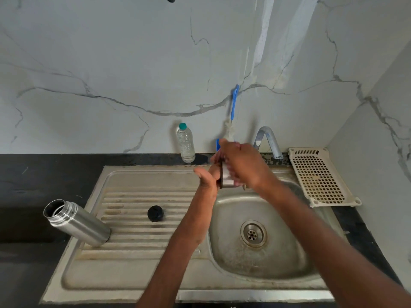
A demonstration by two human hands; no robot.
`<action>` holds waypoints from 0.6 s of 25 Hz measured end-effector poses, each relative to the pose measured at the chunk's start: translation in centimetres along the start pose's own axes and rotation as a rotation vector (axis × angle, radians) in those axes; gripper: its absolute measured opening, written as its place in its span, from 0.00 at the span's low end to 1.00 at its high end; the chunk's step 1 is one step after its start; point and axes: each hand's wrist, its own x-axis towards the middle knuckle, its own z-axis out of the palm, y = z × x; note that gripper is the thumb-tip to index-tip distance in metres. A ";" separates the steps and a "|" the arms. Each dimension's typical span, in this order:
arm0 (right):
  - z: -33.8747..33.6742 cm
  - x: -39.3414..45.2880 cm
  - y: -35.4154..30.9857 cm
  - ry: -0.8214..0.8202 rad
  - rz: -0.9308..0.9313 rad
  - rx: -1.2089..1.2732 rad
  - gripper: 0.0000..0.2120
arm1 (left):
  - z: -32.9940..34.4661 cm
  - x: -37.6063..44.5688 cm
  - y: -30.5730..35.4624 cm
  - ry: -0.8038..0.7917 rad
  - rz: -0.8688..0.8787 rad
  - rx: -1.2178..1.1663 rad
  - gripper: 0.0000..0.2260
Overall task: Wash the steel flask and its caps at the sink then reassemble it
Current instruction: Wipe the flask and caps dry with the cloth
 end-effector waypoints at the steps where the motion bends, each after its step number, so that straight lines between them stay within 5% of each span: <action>1: -0.7 0.5 0.0 -0.089 0.175 0.282 0.26 | 0.3 0.0 0.2 -0.010 0.002 -0.078 0.54; 3: 0.1 -0.3 0.9 -0.168 0.313 0.753 0.25 | 0.7 0.4 0.4 0.033 -0.018 -0.189 0.49; 6: 3.9 -2.7 2.6 0.001 0.122 0.995 0.25 | 1.4 0.9 1.0 0.091 -0.022 -0.117 0.41; 9: 4.9 -4.2 4.2 0.209 -0.436 0.268 0.24 | 1.2 0.6 1.5 0.084 -0.060 -0.088 0.42; 11: 2.9 -3.2 3.9 0.247 -0.575 -0.102 0.20 | 0.4 0.3 0.9 0.067 -0.058 -0.099 0.46; 13: 0.7 -2.1 2.9 0.150 -0.344 -0.078 0.19 | 0.1 -0.3 0.4 0.000 -0.072 -0.096 0.51; 15: 0.0 -1.9 1.8 -0.023 -0.023 0.274 0.23 | 0.2 -0.8 0.4 -0.043 -0.082 -0.217 0.53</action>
